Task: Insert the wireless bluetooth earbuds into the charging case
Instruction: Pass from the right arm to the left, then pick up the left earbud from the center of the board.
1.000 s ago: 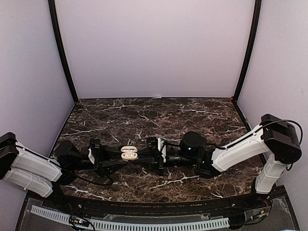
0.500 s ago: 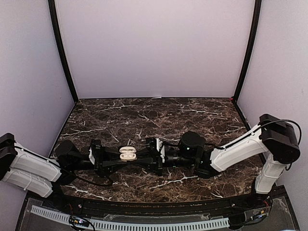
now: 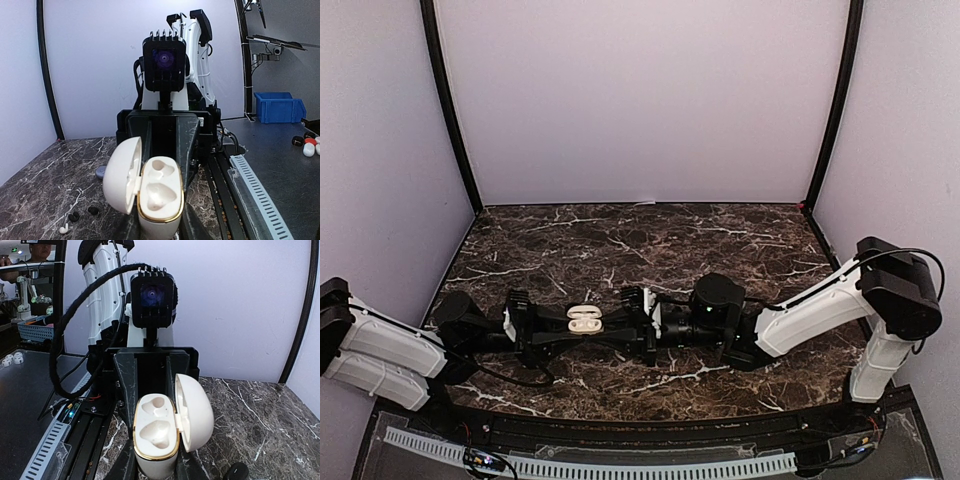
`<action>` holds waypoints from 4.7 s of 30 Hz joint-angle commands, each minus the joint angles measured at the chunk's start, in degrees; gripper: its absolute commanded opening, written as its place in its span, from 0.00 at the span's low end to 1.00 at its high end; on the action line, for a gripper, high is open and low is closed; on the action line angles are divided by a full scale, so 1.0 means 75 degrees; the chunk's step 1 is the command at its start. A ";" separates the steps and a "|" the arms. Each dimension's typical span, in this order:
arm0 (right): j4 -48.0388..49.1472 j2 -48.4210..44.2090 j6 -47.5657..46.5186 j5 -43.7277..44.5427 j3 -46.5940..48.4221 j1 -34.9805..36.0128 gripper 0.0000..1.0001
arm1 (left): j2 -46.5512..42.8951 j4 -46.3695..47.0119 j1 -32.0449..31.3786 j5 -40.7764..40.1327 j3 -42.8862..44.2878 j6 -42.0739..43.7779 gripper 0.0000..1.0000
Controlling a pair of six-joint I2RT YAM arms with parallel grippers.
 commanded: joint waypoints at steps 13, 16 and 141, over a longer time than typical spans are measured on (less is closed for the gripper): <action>0.0348 -0.0620 -0.0311 0.0514 -0.0648 0.0064 0.67 | -0.0884 -0.0826 -0.0006 -0.0745 -0.0226 0.0337 0.24; 0.0241 -0.0901 -0.0358 0.0724 -0.0944 0.0062 0.74 | -0.1141 -0.0952 0.0026 -0.1041 -0.0350 0.0322 0.23; -1.1937 0.3957 0.2012 0.4720 0.7285 -0.2238 0.20 | -0.1569 -0.1043 0.0616 -0.3605 -0.1222 0.0354 0.19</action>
